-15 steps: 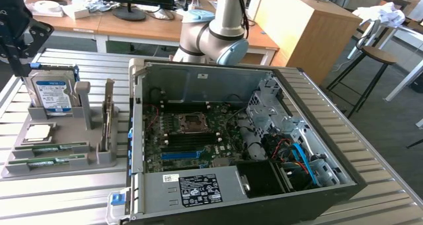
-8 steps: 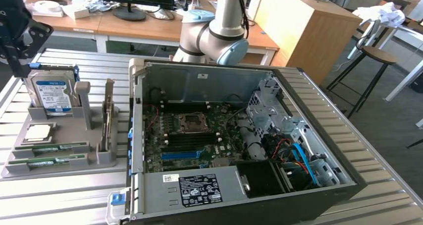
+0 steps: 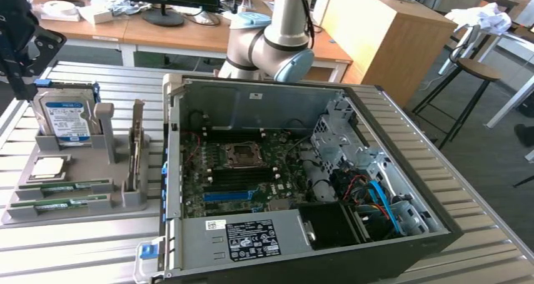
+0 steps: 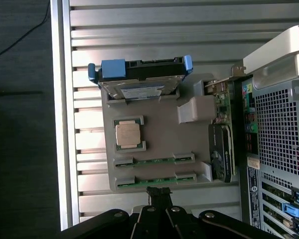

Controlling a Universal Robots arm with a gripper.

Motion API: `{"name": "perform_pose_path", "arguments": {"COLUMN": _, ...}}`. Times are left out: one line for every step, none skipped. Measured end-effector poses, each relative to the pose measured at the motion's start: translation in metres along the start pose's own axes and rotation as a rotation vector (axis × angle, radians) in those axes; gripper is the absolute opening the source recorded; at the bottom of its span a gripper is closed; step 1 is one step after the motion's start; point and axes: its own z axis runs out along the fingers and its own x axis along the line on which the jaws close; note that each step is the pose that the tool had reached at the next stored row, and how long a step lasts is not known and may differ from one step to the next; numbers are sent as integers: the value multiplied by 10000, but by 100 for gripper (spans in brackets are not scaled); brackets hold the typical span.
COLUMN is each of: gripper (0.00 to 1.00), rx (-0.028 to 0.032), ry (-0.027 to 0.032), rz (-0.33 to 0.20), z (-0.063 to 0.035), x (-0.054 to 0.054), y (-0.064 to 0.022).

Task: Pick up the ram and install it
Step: 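Pick up the ram and move it above insertion slot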

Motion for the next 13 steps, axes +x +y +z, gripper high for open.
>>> {"name": "perform_pose_path", "arguments": {"gripper": 10, "rx": 0, "ry": 0, "rz": 0, "z": 0, "x": 0, "y": 0}}
{"name": "perform_pose_path", "arguments": {"gripper": 10, "rx": 0, "ry": -1, "rz": 0, "z": 0, "x": 0, "y": 0}}
{"name": "perform_pose_path", "arguments": {"gripper": 10, "rx": 0, "ry": 0, "rz": 0, "z": 0, "x": 0, "y": 0}}
{"name": "perform_pose_path", "arguments": {"gripper": 10, "rx": 0, "ry": 0, "rz": 0, "z": 0, "x": 0, "y": 0}}
{"name": "perform_pose_path", "arguments": {"gripper": 10, "rx": 0, "ry": -1, "rz": 0, "z": 0, "x": 0, "y": 0}}
{"name": "perform_pose_path", "arguments": {"gripper": 10, "rx": 0, "ry": 0, "rz": 0, "z": 0, "x": 0, "y": 0}}
{"name": "perform_pose_path", "arguments": {"gripper": 10, "rx": 0, "ry": 0, "rz": -1, "z": 0, "x": 0, "y": 0}}
{"name": "perform_pose_path", "arguments": {"gripper": 10, "rx": 0, "ry": 0, "rz": 0, "z": 0, "x": 0, "y": 0}}
{"name": "perform_pose_path", "arguments": {"gripper": 10, "rx": 0, "ry": 0, "rz": 0, "z": 0, "x": 0, "y": 0}}
{"name": "perform_pose_path", "arguments": {"gripper": 10, "rx": 0, "ry": 0, "rz": 0, "z": 0, "x": 0, "y": 0}}
{"name": "perform_pose_path", "arguments": {"gripper": 10, "rx": 0, "ry": 0, "rz": -1, "z": 0, "x": 0, "y": 0}}
{"name": "perform_pose_path", "arguments": {"gripper": 10, "rx": 0, "ry": 0, "rz": -18, "z": 0, "x": 0, "y": 0}}
{"name": "perform_pose_path", "arguments": {"gripper": 10, "rx": -1, "ry": 3, "rz": -62, "z": 0, "x": 0, "y": 0}}
